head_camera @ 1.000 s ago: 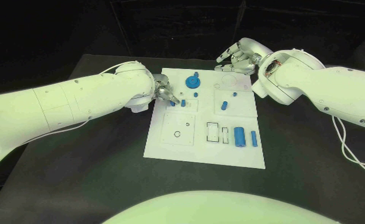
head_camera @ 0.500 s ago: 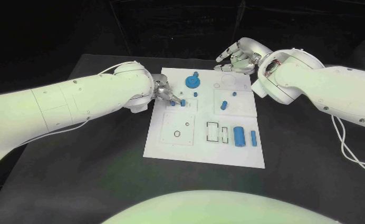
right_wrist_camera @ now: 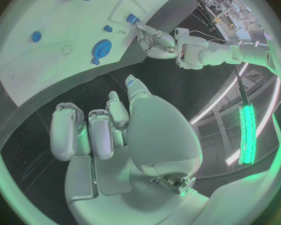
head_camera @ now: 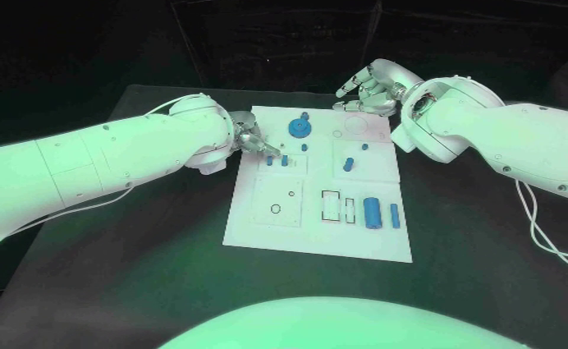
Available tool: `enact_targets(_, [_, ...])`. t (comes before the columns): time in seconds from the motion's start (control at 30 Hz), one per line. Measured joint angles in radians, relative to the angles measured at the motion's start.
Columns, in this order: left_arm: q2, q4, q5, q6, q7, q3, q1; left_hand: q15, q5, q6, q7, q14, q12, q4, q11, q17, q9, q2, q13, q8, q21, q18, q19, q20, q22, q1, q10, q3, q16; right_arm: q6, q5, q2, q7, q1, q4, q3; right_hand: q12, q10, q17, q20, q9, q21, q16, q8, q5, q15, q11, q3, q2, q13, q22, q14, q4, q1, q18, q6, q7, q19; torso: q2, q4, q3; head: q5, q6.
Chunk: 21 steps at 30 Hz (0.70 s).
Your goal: Assemble the parts on the task board
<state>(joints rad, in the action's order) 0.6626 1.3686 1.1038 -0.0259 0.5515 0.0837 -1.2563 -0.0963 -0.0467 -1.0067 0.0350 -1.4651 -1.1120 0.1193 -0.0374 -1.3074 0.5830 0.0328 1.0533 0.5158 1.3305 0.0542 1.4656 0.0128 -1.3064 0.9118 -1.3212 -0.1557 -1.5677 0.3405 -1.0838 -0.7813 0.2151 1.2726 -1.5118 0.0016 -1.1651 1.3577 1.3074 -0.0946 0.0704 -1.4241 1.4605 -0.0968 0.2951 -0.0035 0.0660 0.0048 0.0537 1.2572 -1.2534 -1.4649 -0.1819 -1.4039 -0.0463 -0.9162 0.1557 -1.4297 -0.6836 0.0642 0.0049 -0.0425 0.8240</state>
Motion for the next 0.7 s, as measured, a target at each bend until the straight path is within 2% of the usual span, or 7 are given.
enact_targets(0.1, [0.008, -0.003, -0.023, 0.039, -0.024, -0.006, -0.003, 0.012, 0.0, 0.05, 0.02, -0.001, 0.124, 0.005, 0.019, 0.0, -0.014, -0.015, -0.128, -0.015, -0.109, 0.018, -0.03, 0.009, 0.069, 0.032, 0.097, 0.025, 0.007, 0.0, 0.0, 0.0, 0.0, 0.0, 0.0, 0.0, 0.0, 0.0, 0.0, 0.0, 0.0, 0.0, -0.004, 0.0, 0.0, 0.0, 0.0, 0.0, 0.0, 0.0, 0.0, 0.0, 0.0, 0.0, 0.0, 0.0, 0.0, 0.0, 0.0, 0.0003, 0.0004, 0.003, -0.001])
enact_targets(0.17, [0.011, -0.007, -0.047, 0.071, -0.048, -0.008, -0.006, 0.032, -0.003, 0.09, 0.038, -0.001, 0.231, 0.009, 0.038, 0.0, -0.024, -0.027, -0.234, -0.025, -0.237, 0.054, -0.087, 0.023, 0.178, 0.052, 0.191, 0.045, 0.07, 0.0, 0.0, 0.0, 0.0, 0.0, 0.001, 0.0, 0.0, 0.0, 0.0, 0.0, 0.0, 0.0, -0.004, 0.0, 0.0, 0.0, 0.0, 0.0, 0.0, 0.0, 0.0, 0.0, 0.0, 0.0, 0.0, 0.0, 0.0, 0.0, 0.0, 0.0007, 0.0006, 0.005, -0.002])
enact_targets(0.27, [0.014, -0.015, -0.092, 0.127, -0.099, -0.01, -0.008, 0.063, -0.004, 0.15, 0.071, 0.025, 0.303, 0.01, 0.069, 0.017, -0.044, -0.03, -0.296, -0.044, -0.493, 0.097, -0.207, 0.048, 0.393, 0.092, 0.283, 0.074, 0.221, 0.0, 0.0, 0.0, 0.0, 0.0, 0.001, 0.0, 0.0, 0.0, 0.0, 0.0, 0.0, 0.0, -0.004, 0.0, 0.0, 0.0, 0.0, 0.0, 0.0, 0.0, 0.0, 0.0, 0.0, 0.0, 0.0, 0.0, 0.0, 0.0, 0.0, 0.0007, 0.0006, 0.006, -0.004])
enact_targets(0.3, [0.014, -0.017, -0.105, 0.143, -0.116, -0.01, -0.008, 0.071, -0.004, 0.168, 0.081, 0.059, 0.321, 0.005, 0.081, 0.062, -0.053, -0.032, -0.311, -0.052, -0.582, 0.101, -0.248, 0.057, 0.464, 0.114, 0.31, 0.081, 0.28, 0.0, 0.0, 0.0, 0.0, 0.0, 0.001, 0.0, 0.0, 0.0, 0.0, 0.0, 0.0, 0.0, -0.004, 0.0, 0.0, 0.0, 0.0, 0.0, 0.0, 0.0, 0.0, 0.0, 0.0, 0.0, 0.0, 0.0, 0.0, 0.0, 0.0, 0.0007, 0.0006, 0.006, -0.004])
enact_targets(0.47, [0.004, -0.033, -0.158, 0.205, -0.233, -0.01, -0.009, 0.104, -0.004, 0.217, 0.117, 0.273, 0.425, -0.062, 0.118, 0.375, -0.113, -0.054, -0.398, -0.098, -0.754, 0.116, -0.335, 0.095, 0.588, 0.278, 0.438, 0.062, 0.613, 0.0, 0.0, 0.0, 0.0, 0.0, 0.002, 0.0, 0.0, 0.0, 0.0, 0.0, 0.0, 0.0, -0.004, 0.0, 0.0, 0.0, 0.0, 0.0, 0.0, 0.0, 0.0, 0.0, 0.0, 0.0, 0.0, 0.0, 0.0, 0.0, 0.0, 0.0008, 0.0006, 0.007, -0.007])
enact_targets(0.57, [-0.013, -0.043, -0.167, 0.222, -0.311, -0.006, -0.01, 0.114, -0.004, 0.224, 0.124, 0.326, 0.503, -0.116, 0.132, 0.468, -0.166, -0.049, -0.481, -0.138, -0.81, 0.116, -0.344, 0.106, 0.633, 0.38, 0.468, 0.027, 0.706, -0.001, 0.0, 0.0, 0.0, 0.0, 0.002, 0.0, 0.0, 0.0, 0.0, 0.0, 0.0, 0.0, -0.004, 0.0, 0.0, 0.0, 0.0, 0.0, 0.0, -0.001, 0.0, 0.0, 0.0, 0.0, 0.0, 0.0, 0.0, 0.0, 0.0, 0.0007, 0.0006, 0.009, -0.01])
enact_targets(0.7, [-0.04, -0.058, -0.137, 0.22, -0.403, 0.002, -0.01, 0.124, -0.007, 0.224, 0.124, 0.386, 0.599, -0.195, 0.142, 0.509, -0.226, -0.027, -0.584, -0.189, -0.847, 0.116, -0.369, 0.111, 0.658, 0.495, 0.489, -0.036, 0.746, -0.001, 0.0, 0.003, 0.0, 0.0, 0.003, 0.0, 0.0, 0.0, 0.0, 0.0, 0.0, 0.0, -0.004, 0.0, 0.0, 0.0, 0.0, 0.0, 0.0, -0.001, 0.0, 0.0, 0.0, 0.0, 0.0, 0.0, 0.0, 0.0, -0.001, 0.0002, 0.0001, 0.014, -0.014])
